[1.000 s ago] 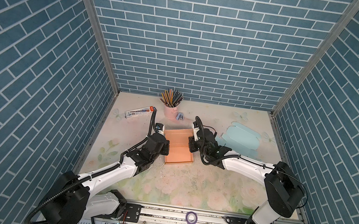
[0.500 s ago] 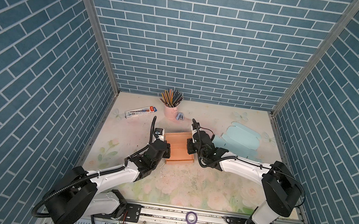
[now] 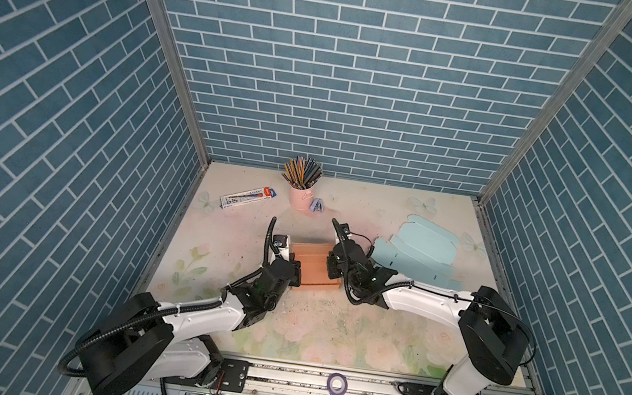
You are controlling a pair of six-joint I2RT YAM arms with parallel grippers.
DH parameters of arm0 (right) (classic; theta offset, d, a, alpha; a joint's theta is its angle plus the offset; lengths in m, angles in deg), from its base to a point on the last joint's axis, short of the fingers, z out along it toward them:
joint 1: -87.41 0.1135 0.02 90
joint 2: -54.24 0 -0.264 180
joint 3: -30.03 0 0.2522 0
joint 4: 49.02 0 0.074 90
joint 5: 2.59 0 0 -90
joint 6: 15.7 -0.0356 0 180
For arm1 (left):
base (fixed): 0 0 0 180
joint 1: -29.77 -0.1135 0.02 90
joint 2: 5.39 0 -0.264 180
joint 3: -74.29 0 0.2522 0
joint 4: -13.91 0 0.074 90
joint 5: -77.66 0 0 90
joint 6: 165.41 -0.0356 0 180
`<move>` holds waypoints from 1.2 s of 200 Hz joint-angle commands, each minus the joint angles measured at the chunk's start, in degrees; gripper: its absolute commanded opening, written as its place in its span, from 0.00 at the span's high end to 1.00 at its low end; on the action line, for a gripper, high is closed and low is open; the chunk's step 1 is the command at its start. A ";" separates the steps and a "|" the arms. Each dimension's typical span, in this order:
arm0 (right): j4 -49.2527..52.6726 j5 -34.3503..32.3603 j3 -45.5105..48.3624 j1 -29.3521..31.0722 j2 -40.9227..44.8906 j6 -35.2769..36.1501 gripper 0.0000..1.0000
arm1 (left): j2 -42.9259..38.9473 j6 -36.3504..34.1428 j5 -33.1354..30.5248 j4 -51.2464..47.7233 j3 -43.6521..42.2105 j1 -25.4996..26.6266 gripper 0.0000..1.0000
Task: Fold the paper box
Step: 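Lower the lid over the tray with both grippers toward the robot, then press the lid down onto the tray with both grippers to close it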
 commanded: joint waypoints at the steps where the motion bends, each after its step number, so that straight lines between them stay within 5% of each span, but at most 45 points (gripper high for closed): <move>1: -1.68 2.58 0.79 2.85 1.52 -3.04 0.66 | -0.64 2.30 2.66 2.06 -2.82 2.21 0.98; 113: -0.01 -2.75 3.48 6.34 2.80 -2.95 0.65 | -1.30 1.81 1.54 6.00 -7.96 3.58 0.98; 240: 7.57 2.89 -1.05 4.61 2.98 -12.26 0.59 | -5.44 7.88 0.76 -5.42 -5.32 6.11 1.00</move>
